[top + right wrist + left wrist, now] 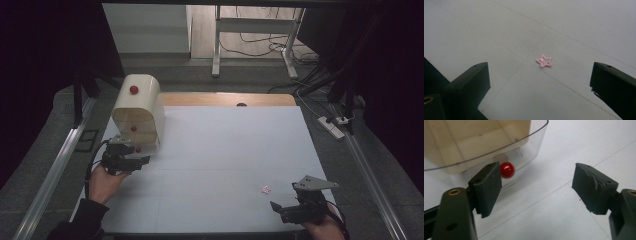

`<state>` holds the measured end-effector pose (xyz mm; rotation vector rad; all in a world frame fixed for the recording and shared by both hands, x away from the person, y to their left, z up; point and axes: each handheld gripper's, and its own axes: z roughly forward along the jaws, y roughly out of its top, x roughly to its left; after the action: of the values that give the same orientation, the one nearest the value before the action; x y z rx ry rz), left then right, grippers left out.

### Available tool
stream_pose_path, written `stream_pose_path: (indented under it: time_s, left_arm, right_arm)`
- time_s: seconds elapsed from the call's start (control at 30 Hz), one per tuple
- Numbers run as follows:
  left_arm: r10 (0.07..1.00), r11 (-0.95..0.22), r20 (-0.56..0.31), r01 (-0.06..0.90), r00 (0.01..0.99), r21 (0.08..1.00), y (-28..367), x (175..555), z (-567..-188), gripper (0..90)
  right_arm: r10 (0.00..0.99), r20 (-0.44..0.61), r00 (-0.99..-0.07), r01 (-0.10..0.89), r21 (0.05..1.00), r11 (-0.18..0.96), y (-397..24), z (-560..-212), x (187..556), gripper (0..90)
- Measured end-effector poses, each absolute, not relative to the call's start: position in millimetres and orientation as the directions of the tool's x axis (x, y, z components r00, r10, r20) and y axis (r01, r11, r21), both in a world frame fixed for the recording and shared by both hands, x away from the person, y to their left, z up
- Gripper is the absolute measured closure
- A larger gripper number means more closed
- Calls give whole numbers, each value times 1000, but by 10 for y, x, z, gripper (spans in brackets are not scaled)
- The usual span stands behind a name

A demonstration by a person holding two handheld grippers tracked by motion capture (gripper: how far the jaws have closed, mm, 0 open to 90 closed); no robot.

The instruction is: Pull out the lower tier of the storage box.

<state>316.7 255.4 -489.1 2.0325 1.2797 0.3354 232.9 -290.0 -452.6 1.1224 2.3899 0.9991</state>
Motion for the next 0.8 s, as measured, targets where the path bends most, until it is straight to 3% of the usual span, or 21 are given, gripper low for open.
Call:
stream_pose_path:
  time_s: [0.3,0.53,0.8]
  left_arm:
    - [853,-267,-160,677,498,686,2615,3151,-4824,92]
    - [810,-289,-180,647,558,705,2689,3180,-4736,43]
    - [801,-371,-105,626,589,686,2685,3292,-4672,27]
  right_arm:
    - [767,10,-642,549,705,449,-2899,-4527,2334,27]
    - [768,12,-640,551,703,448,-2899,-4529,2336,27]
    - [769,14,-640,553,702,448,-2898,-4530,2339,27]
